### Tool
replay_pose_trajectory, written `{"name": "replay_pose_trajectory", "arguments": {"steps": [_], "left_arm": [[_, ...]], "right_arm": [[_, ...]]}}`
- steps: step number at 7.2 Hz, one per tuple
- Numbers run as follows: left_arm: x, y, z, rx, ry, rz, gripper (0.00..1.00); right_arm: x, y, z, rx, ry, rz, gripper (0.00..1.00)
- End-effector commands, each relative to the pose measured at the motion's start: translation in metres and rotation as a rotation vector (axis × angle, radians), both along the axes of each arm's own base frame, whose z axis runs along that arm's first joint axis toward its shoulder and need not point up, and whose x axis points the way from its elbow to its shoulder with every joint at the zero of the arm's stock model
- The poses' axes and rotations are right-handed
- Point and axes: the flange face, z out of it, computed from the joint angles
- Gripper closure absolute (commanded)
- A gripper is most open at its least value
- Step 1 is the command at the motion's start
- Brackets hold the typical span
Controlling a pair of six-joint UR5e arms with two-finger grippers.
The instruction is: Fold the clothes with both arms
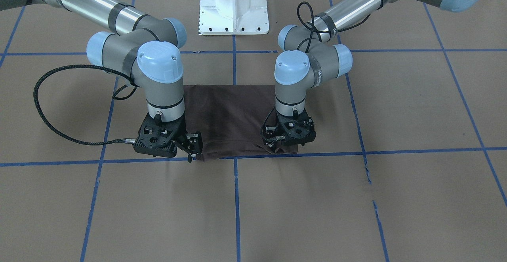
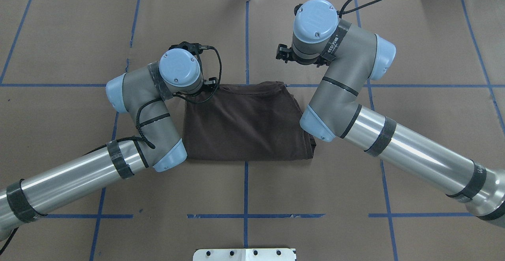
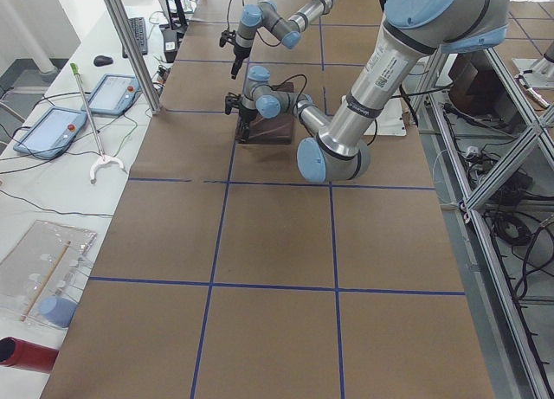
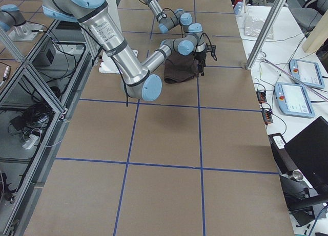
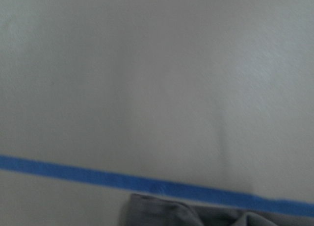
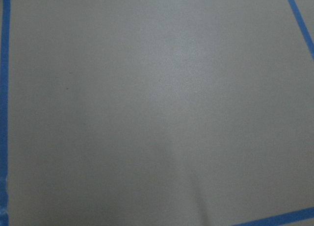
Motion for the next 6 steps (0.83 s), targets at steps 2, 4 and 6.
{"name": "replay_pose_trajectory", "arguments": {"steps": [2,4,6], "left_arm": [[-0.028,-0.029,0.014,0.046,-0.049,0.011,0.0],[-0.048,-0.044,0.008,0.082,-0.056,0.025,0.0],[-0.075,-0.03,-0.04,0.131,0.033,0.044,0.0]], "right_arm": [[0.0,0.0,0.0,0.0,-0.001,0.0,0.0],[0.003,0.004,-0.006,-0.005,-0.025,-0.017,0.0],[0.027,0.004,-0.015,-0.014,-0.071,-0.051,0.0]]}}
